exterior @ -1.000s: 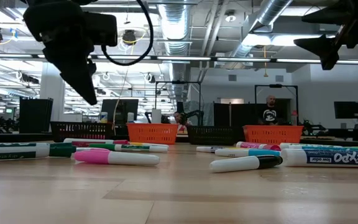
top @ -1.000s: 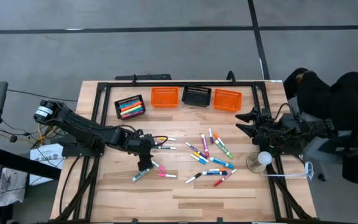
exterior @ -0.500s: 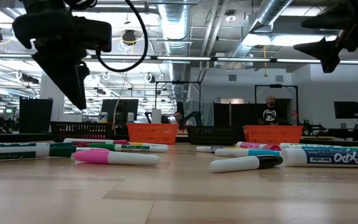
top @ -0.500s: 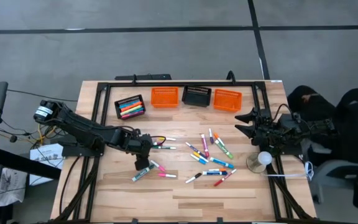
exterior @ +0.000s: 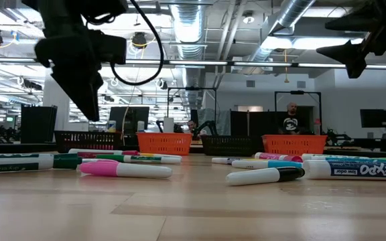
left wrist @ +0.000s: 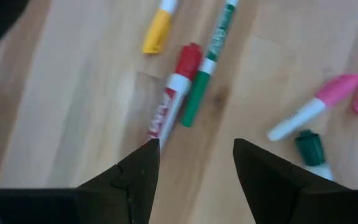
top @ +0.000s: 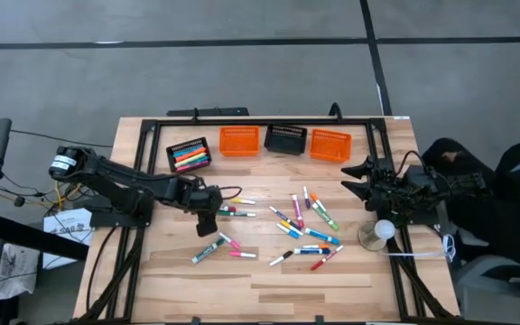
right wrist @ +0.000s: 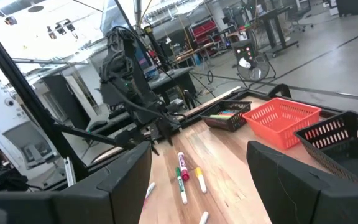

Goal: Pick & Place Markers
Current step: Put the large red marker pen into the left orange bin

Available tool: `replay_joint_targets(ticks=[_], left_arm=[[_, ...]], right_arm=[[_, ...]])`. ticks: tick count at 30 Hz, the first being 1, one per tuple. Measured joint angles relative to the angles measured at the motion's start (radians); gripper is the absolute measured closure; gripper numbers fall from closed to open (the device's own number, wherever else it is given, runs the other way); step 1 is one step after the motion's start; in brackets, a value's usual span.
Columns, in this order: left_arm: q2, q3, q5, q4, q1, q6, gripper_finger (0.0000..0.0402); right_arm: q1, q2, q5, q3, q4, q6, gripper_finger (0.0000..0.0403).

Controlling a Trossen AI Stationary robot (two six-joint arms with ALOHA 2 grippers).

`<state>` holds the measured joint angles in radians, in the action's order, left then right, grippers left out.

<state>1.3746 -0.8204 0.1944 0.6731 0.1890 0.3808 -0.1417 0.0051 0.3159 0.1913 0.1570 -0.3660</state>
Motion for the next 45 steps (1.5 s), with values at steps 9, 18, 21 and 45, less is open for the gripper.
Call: replay_joint_targets(ticks=[9,18,21,45], left_arm=[[0.0,0.009,-0.009,-0.008,-0.041,-0.195,0.0181],[0.0,0.071,-0.046,-0.037,-0.041,-0.298,0.0166],[0.0,0.071,-0.046,-0.07,-0.049,-0.299,0.0166],[0.091,0.13,-0.095,-0.168,-0.144,-0.456,0.0176]], right_arm=[[0.0,0.0,0.0,0.0,0.0,0.0,0.0148],[0.0,0.0,0.0,0.0,0.0,0.0,0.0148],[0.0,0.0,0.0,0.0,0.0,0.0,0.0148],[0.0,0.0,0.0,0.0,-0.006,0.0,0.0148]])
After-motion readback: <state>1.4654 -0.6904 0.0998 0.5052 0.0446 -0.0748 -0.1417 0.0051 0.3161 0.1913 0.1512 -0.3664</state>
